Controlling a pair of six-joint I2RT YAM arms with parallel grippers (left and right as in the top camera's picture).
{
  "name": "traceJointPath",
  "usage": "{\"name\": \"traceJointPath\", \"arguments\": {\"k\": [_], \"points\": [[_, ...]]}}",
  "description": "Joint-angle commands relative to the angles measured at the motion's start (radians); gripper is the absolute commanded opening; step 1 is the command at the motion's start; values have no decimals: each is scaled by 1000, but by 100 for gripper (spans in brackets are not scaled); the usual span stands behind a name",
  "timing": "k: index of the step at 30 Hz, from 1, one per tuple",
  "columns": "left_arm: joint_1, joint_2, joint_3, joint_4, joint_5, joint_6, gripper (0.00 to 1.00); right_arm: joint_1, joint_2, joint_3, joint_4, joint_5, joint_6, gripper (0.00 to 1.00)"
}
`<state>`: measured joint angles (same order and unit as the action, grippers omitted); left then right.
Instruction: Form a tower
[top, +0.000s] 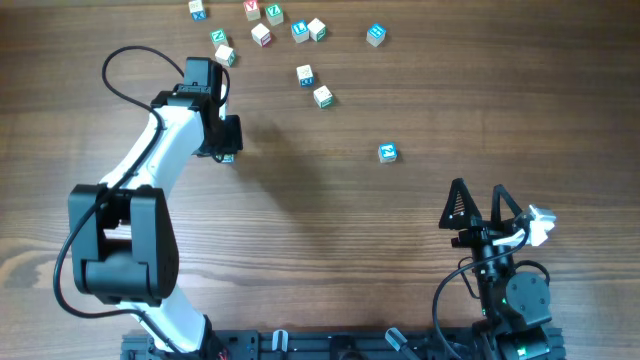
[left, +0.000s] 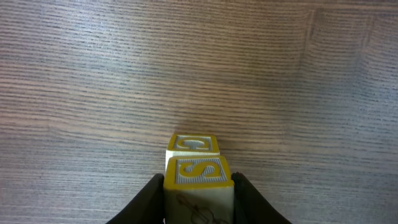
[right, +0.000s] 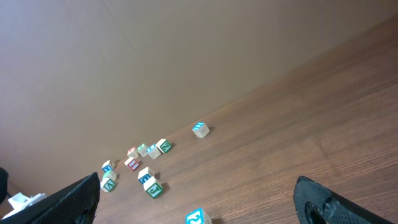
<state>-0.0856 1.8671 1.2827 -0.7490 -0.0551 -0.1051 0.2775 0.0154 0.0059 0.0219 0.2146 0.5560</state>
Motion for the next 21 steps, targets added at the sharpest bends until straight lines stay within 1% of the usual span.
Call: {"name": "traceJointPath", "arguments": {"k": [1, 3, 4, 5, 7, 10, 13, 16, 21], "points": [[6, 28, -10, 5, -18, 24, 32, -4, -8, -1, 3, 10, -3, 100], [5, 28, -10, 5, -17, 24, 41, -4, -8, -1, 3, 10, -3, 100], [5, 28, -10, 5, -17, 24, 47, -4, -8, -1, 3, 10, -3, 100], [5, 28, -10, 2, -17, 24, 59, -4, -8, -1, 3, 10, -3, 100], [5, 28, -10, 0, -17, 23, 64, -4, -8, -1, 3, 10, -3, 100], [5, 29, -10, -5, -15, 23, 69, -4, -8, -1, 3, 10, -3, 100], [5, 30, -21, 2, 12, 23, 69, -4, -8, -1, 3, 10, -3, 100], [6, 30, -50, 26, 13, 24, 59, -4, -8, -1, 3, 10, -3, 100], [6, 30, -90, 71, 10, 23, 56, -4, -8, -1, 3, 10, -3, 100]]}}
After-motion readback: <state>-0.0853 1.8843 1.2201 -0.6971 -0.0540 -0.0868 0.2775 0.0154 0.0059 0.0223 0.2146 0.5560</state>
